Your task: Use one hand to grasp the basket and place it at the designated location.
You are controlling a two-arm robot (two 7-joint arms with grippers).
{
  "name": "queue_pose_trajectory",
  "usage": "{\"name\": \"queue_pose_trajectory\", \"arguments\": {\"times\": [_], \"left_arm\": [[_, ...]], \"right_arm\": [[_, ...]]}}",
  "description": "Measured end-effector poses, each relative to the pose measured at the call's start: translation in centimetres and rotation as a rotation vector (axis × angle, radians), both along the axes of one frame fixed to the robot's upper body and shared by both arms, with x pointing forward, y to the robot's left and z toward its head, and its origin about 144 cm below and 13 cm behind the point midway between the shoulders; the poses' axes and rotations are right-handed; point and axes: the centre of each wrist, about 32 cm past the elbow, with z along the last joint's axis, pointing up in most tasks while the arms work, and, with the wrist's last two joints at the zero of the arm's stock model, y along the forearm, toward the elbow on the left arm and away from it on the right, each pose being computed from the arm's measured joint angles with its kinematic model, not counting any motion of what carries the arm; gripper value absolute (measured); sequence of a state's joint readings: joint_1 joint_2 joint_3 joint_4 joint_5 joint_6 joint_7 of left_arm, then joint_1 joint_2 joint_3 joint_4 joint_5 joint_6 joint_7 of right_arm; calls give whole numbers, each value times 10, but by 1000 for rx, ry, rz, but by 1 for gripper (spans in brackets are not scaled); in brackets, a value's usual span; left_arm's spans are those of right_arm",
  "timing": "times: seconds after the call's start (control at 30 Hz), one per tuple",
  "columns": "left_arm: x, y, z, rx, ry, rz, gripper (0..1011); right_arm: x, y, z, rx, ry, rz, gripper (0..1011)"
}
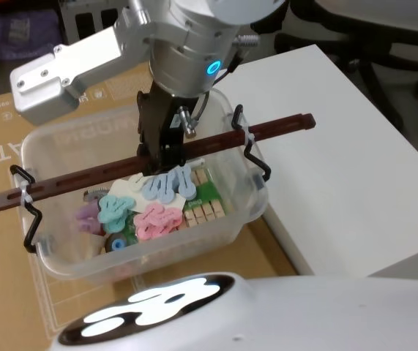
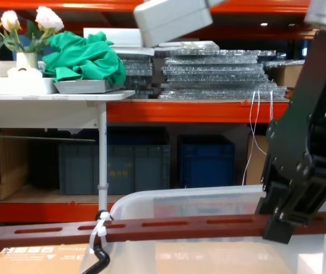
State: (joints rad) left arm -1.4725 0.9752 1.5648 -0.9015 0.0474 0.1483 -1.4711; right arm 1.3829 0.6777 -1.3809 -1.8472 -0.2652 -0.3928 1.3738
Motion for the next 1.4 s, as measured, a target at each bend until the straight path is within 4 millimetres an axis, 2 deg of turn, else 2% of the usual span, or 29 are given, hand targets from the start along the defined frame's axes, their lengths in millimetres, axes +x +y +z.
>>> {"name": "queue_pose_trajectory", "arguments": {"times": [0.37,0.6,1.4], "left_arm": [[0,0,0,0,0,0,0],[0,0,0,0,0,0,0],[0,0,0,0,0,0,0]], "right_arm": [[1,9,-19,14,6,-25,234],[5,8,-31,46,34,-35,234],[-2,6,-49,59,52,27,234]]}}
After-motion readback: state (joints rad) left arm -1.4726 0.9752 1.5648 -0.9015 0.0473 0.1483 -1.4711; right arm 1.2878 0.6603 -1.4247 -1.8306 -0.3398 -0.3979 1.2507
